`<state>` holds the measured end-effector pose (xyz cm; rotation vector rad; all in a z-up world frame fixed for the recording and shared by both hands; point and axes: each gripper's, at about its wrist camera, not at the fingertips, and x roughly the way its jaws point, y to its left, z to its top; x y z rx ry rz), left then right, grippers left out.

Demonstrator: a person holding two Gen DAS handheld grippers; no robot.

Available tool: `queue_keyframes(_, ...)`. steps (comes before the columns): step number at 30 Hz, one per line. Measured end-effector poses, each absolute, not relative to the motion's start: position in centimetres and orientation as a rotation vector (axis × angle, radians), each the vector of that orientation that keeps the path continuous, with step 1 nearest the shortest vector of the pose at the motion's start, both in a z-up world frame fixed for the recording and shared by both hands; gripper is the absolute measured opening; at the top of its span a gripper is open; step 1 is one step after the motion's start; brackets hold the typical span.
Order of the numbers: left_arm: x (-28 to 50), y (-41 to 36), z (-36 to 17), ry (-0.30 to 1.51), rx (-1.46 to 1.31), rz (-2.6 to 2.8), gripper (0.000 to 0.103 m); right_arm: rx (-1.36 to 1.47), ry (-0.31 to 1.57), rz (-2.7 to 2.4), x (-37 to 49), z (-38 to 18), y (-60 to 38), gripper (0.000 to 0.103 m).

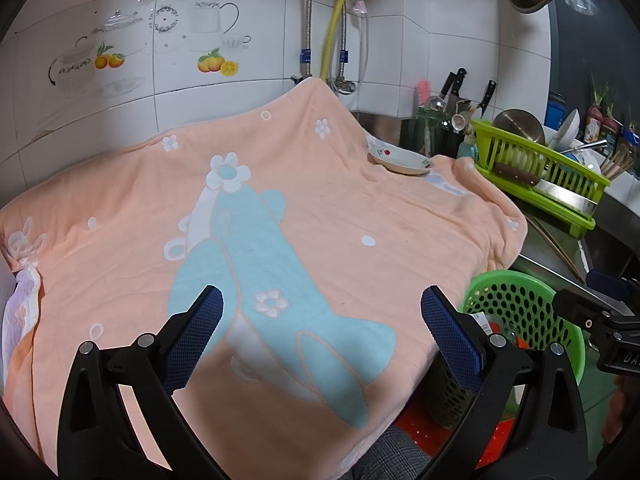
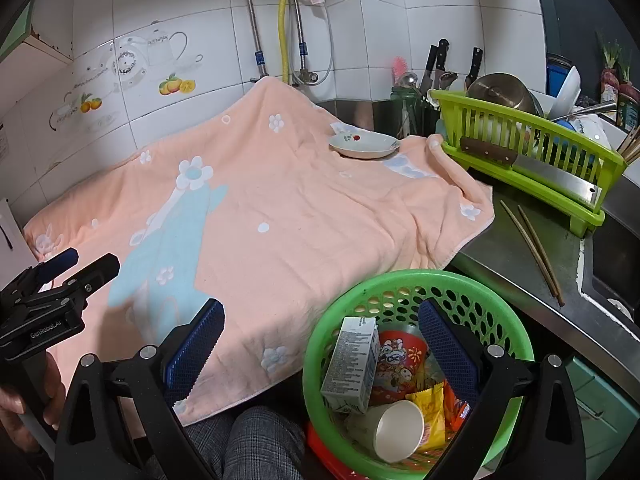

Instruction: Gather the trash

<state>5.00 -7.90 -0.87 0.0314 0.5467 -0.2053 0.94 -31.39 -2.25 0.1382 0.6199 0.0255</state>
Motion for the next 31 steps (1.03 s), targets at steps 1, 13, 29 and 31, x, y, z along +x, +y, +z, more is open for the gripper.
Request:
queue_keyframes(1,5.0,-7.91,-0.87,0.546,0.032,-0.205,0.098,0.138,0.619,0.025,0.94,-2.25,-31.38,0.094)
queue_keyframes(13,5.04,-7.88,-0.89,0.546,0.034,-0.207,0.098,0.137,0.619,0.035,1.04,-2.41,-31.28,0.094)
queue_keyframes(29,5.09,-8.09,-1.11,0.543,0.045,-0.206,0.098,0.134,0.626,0.04,1.03,-2.4,-31.01,0.094)
queue_keyframes(31,5.12,-7.98,-1.18,0.542,0.048,-0.2,0.098,0.134,0.627,0.04,1.11,-2.44,-31.06,0.094)
